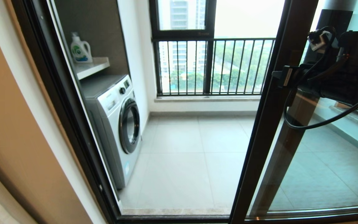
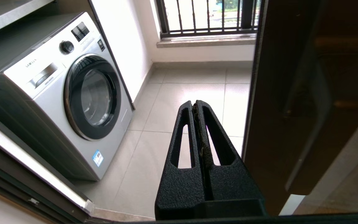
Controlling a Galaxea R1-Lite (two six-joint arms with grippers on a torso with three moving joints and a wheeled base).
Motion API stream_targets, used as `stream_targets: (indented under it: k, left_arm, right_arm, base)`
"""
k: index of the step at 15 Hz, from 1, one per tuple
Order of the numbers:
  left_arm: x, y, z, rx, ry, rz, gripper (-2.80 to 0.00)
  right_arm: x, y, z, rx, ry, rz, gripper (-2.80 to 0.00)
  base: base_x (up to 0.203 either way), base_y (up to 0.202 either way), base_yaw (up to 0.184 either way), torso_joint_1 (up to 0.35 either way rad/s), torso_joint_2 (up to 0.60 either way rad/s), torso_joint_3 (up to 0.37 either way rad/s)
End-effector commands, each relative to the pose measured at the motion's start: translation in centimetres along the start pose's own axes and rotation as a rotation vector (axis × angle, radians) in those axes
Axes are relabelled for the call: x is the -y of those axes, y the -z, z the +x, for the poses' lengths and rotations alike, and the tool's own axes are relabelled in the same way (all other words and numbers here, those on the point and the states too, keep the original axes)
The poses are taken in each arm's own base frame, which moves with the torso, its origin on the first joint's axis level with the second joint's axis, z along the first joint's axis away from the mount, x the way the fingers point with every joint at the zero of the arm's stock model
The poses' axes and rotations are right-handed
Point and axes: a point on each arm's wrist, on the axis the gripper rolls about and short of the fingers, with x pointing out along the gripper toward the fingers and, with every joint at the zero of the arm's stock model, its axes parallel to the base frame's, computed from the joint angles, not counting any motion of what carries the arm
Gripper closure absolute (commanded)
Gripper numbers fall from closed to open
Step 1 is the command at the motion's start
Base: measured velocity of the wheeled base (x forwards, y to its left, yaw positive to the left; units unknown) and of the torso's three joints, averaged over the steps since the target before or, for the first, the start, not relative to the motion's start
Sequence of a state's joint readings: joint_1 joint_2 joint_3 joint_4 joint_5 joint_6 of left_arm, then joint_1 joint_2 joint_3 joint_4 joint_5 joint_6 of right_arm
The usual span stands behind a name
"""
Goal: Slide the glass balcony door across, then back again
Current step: Open the slid door
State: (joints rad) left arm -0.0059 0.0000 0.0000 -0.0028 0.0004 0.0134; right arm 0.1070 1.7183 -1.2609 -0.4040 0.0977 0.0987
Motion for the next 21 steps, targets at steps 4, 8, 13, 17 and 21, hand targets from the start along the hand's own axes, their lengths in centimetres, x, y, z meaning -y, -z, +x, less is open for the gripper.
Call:
stream_targets:
  k: [4,8,13,17,21]
  left_arm:
    - [0.0,0.0,0.0,-0.001,-0.001,0.0,0.0]
    - [0.0,0.0,0.0,-0.001,0.001,0.0,0.0]
    - [0.0,0.0,0.0,-0.001,-0.001,0.0,0.0]
    - [0.0,0.0,0.0,-0.001,0.0,0.0,0.0]
    - [0.0,0.0,0.0,-0.001,-0.001,0.0,0.0]
  right_arm:
    - [-1.1,1.5,3.8,-0.025,-0.032,0.003,0.0]
    - [-0.5,2.3,8.1,-0.007,-0.024,0.004,0.0]
    - [0.0,3.3,11.0,0.001,-0.018,0.004,0.0]
    - [1.2,2.9,11.7,0.027,0.01,0.003,0.0]
    - [2.9,2.4,11.3,0.038,0.047,0.003,0.0]
  base:
    - [0.0,0.0,0.0,0.0,0.0,0.0]
    - [0.0,0.0,0.0,0.0,0.0,0.0]
    - [0.0,0.0,0.0,0.0,0.0,0.0]
    - [0.0,0.0,0.0,0.0,0.0,0.0]
    - [0.0,0.0,0.0,0.0,0.0,0.0]
